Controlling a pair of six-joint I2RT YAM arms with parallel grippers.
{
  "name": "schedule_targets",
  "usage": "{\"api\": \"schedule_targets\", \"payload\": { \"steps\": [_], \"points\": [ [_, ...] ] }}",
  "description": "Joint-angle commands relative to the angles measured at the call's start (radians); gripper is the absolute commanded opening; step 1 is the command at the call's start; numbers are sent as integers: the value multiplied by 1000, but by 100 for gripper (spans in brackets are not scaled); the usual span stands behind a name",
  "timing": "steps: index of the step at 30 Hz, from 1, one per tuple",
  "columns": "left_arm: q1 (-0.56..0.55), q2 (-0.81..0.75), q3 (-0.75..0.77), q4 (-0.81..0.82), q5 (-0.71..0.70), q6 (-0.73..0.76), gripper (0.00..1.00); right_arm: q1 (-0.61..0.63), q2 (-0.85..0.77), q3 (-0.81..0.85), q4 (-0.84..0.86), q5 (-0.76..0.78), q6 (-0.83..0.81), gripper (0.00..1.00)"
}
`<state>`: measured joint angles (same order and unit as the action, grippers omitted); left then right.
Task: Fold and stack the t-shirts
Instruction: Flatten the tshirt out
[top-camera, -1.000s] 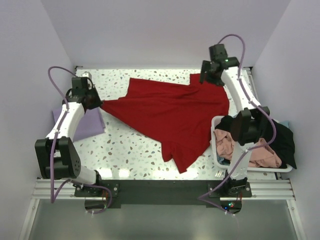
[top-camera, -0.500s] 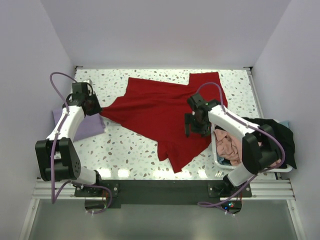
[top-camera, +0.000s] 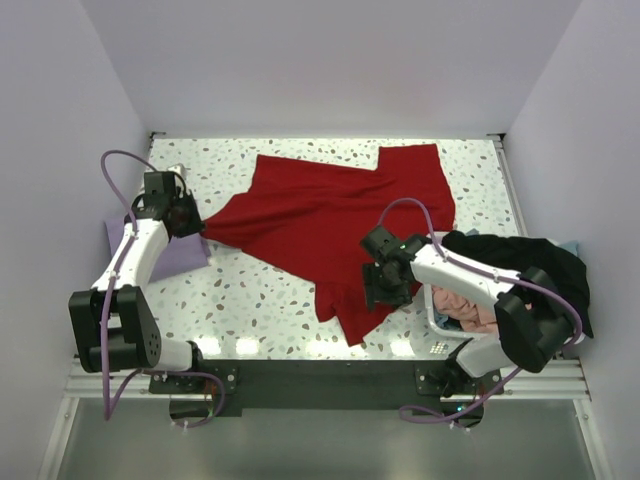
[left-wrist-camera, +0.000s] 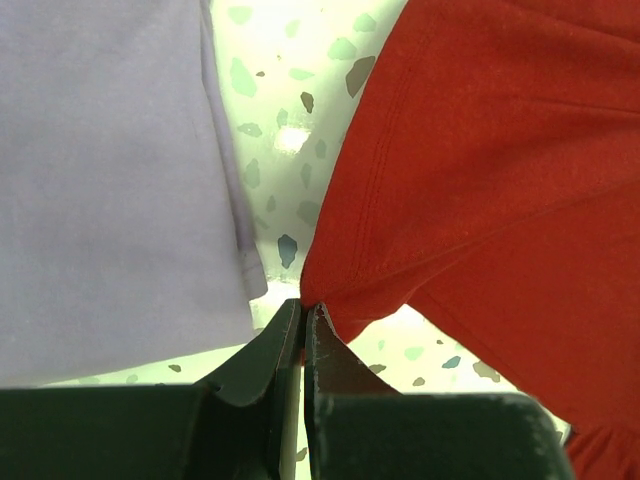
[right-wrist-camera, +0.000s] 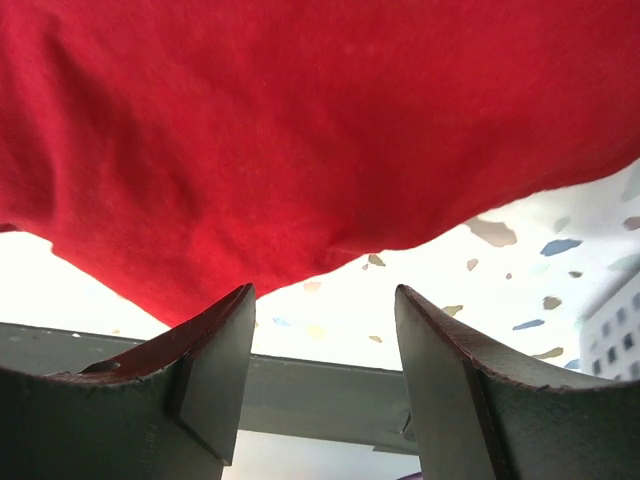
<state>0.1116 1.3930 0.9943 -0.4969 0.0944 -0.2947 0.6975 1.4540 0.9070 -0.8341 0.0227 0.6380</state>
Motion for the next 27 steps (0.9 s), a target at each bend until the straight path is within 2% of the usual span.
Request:
{"api": "schedule_targets", "payload": {
  "steps": [1,10,13,15,16,17,27],
  "points": [
    [11,-34,1,1,16,26,0,8,2,-32,50,3,58,61],
    [11,-51,3,-23,14,48,0,17,58,-77,131,37,106,56],
    [13,-52,1,-28,5,55,0,16,92,-79,154,52,106,49],
    [11,-55,0,-31,-1,58,0,17,106,-82,170,66,104,35],
    [11,-58,-2,-31,-4,61,0,17,111,-79,171,68,101,23],
    [13,-60,0,-31,-7,62,0,17,112,-71,150,74,97,1],
    [33,-57,15,-31,-28,75,0,10,-75,110,-181,235,65,0]
  ]
}}
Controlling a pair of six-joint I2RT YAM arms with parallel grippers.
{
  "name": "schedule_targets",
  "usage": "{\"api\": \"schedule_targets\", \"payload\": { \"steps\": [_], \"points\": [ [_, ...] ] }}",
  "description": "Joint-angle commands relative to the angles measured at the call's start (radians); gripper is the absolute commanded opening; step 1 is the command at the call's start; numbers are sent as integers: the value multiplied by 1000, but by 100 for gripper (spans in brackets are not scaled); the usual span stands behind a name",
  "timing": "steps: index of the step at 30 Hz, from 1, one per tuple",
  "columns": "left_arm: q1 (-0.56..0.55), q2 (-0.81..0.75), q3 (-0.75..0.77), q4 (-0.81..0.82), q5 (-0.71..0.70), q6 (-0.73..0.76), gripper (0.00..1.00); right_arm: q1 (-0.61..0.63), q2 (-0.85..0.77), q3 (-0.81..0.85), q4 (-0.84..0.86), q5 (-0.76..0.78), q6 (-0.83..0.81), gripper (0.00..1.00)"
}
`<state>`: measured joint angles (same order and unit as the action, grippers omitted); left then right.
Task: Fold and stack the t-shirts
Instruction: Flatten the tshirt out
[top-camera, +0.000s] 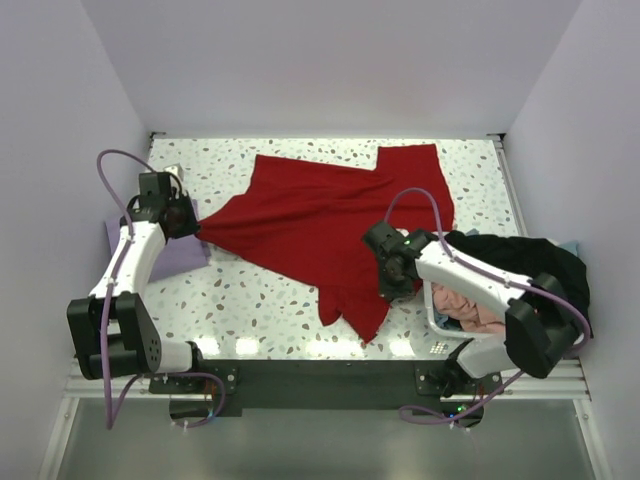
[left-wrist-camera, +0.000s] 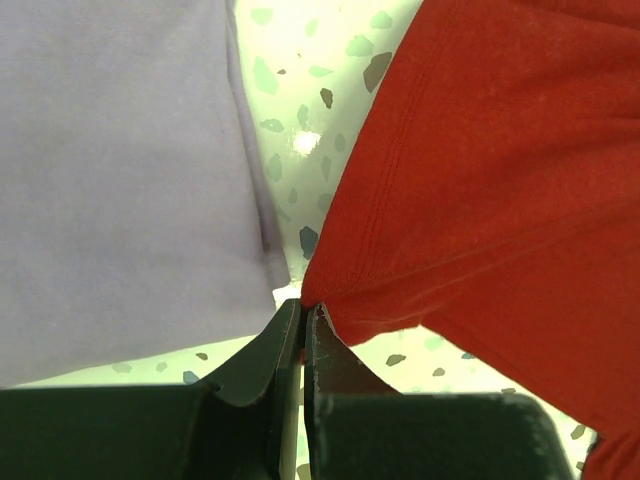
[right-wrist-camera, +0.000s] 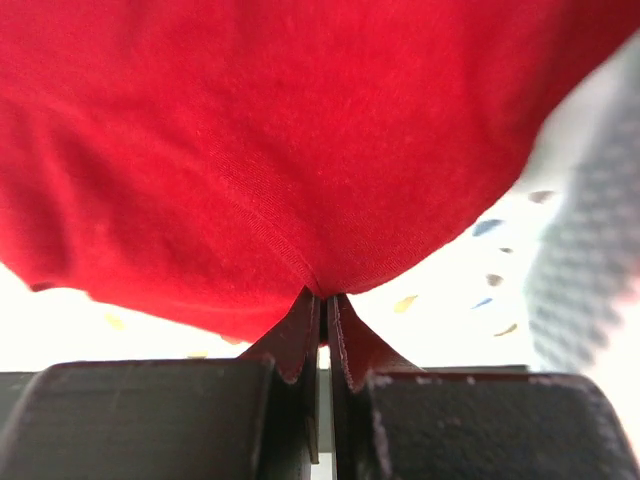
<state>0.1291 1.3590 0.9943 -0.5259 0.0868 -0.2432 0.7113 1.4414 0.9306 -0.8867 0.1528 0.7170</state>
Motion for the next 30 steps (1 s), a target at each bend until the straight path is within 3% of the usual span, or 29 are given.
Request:
{"api": "schedule_targets", "payload": {
  "steps": [1,10,19,30],
  "points": [
    [17,-18,23,0,-18,27,0,-16,-59,102,-145,137,-22,0],
    [35,21,96,-13,-2,21,0,-217,37,298,-137,160,-151,0],
    [38,55,130,-2,19,16,0,-257,215,599,-143,97,-240,0],
    [40,-75,20,-19,11,27,0,-256,58,634,-319,-36,-258,0]
  ]
}}
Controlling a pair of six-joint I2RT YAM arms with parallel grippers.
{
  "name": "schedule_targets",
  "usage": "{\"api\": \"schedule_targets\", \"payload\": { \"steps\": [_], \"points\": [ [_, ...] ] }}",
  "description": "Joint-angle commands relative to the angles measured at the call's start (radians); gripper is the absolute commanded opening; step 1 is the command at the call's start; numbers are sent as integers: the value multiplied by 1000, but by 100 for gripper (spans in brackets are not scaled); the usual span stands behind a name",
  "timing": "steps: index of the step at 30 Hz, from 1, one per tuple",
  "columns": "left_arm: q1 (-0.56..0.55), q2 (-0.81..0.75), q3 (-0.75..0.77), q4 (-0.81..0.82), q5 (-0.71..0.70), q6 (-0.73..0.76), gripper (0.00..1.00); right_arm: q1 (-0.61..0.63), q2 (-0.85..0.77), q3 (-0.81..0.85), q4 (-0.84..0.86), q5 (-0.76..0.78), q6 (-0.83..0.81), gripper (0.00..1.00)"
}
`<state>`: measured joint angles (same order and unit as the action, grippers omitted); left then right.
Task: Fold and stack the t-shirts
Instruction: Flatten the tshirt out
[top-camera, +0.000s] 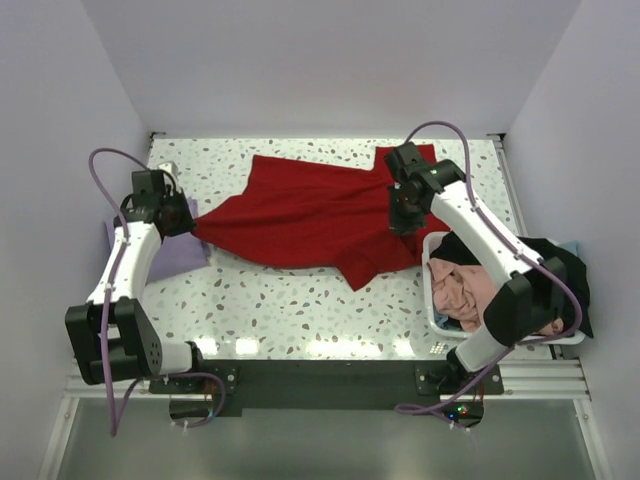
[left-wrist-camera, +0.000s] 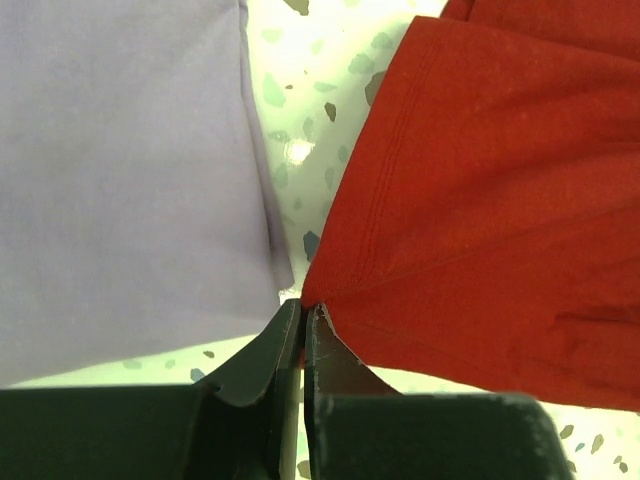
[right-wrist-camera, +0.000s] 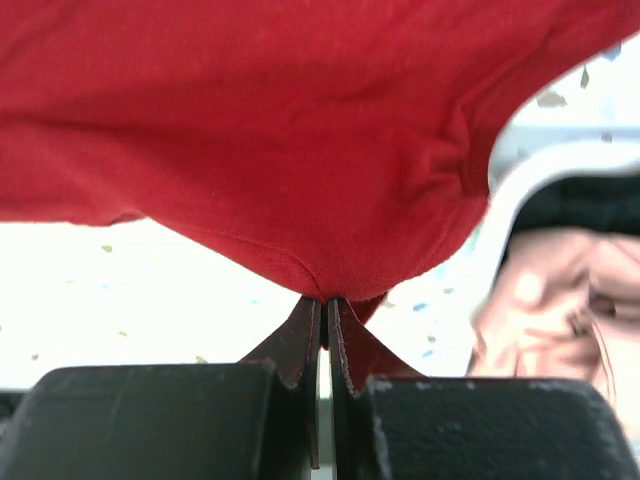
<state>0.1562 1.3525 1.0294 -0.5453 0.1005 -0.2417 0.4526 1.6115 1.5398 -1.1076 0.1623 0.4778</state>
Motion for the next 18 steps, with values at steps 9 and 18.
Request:
{"api": "schedule_targets", "payload": {
  "steps": [9,18],
  "points": [
    [13,-168,-58,-4,1,-27,0,1,-139,143,-130,-96,13,0],
    [23,124,0,122,13,-2,0,-101,364,458,-24,-129,-34,0]
  ]
}}
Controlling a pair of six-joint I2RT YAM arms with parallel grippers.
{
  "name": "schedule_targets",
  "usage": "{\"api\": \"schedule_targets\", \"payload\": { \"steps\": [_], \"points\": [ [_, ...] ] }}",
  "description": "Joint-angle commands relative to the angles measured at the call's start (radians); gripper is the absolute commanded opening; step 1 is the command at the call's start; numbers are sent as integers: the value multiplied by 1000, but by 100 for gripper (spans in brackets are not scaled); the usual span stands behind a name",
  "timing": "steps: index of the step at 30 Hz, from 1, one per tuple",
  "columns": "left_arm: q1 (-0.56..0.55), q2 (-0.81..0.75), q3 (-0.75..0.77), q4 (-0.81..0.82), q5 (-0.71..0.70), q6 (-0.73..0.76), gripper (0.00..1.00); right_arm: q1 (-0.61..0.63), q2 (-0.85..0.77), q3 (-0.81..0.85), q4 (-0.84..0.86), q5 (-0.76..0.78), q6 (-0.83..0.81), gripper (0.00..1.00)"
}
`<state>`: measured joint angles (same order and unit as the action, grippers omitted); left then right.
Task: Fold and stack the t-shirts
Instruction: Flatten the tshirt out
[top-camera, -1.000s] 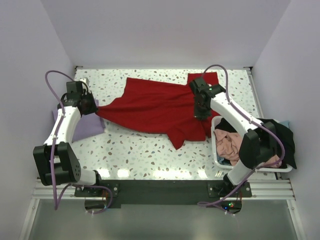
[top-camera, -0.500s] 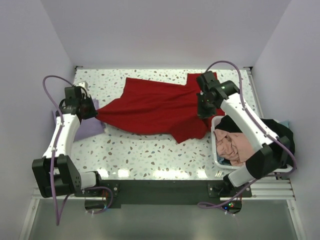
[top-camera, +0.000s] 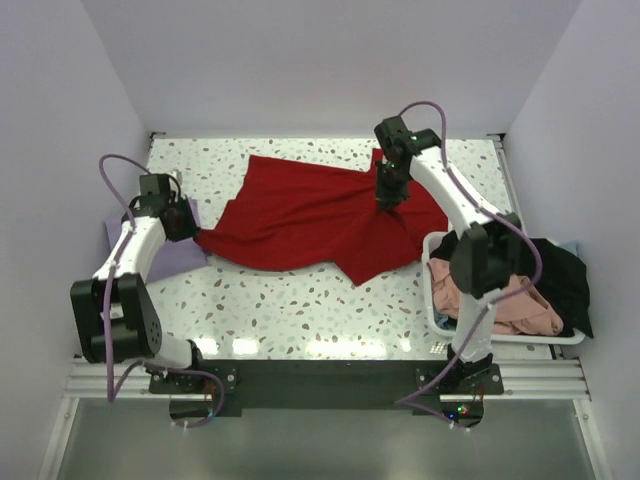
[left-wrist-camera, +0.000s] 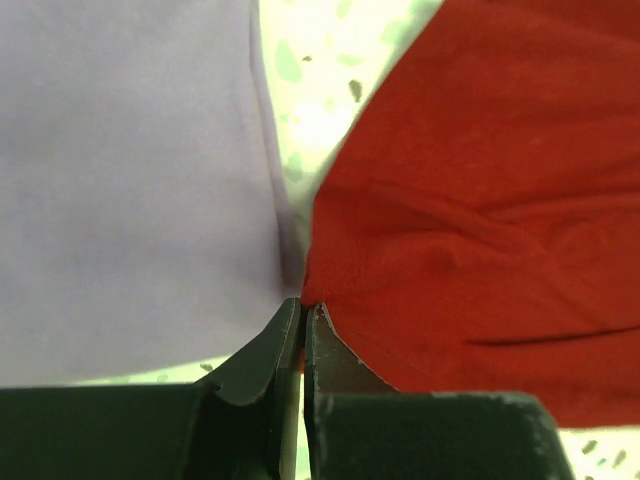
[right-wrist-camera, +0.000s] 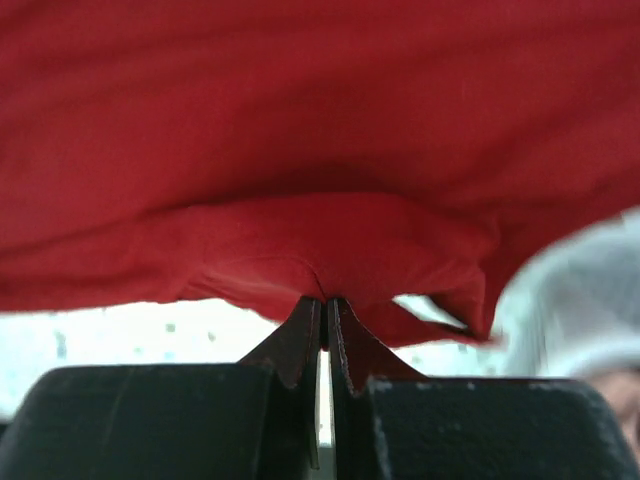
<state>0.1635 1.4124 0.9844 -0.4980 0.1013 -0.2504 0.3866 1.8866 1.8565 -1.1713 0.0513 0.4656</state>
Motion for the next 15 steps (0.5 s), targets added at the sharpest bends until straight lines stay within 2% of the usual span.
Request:
{"api": "schedule_targets", "payload": {
  "steps": [1,2,4,6,8,9,15],
  "points": [
    [22,83,56,78,18,7,0,-43,127,192,27,-15,-30,2],
    [24,98,65,85,20,7,0,-43,179,242,1,-14,-38,20],
    [27,132,89,91,29,5,0,-43,206,326,-13,-31,-57,42],
    [28,157,106,98,28,13,0,-45,194,288,4,-37,-71,63],
    [30,175,114,98,29,14,0,-43,166,219,31,-33,-88,70],
    [31,184,117,99,32,16,0,-43,131,131,44,-31,-93,73],
    [41,210,115,107,43,19,0,-43,-15,-233,191,-47,-70,70]
  ]
}}
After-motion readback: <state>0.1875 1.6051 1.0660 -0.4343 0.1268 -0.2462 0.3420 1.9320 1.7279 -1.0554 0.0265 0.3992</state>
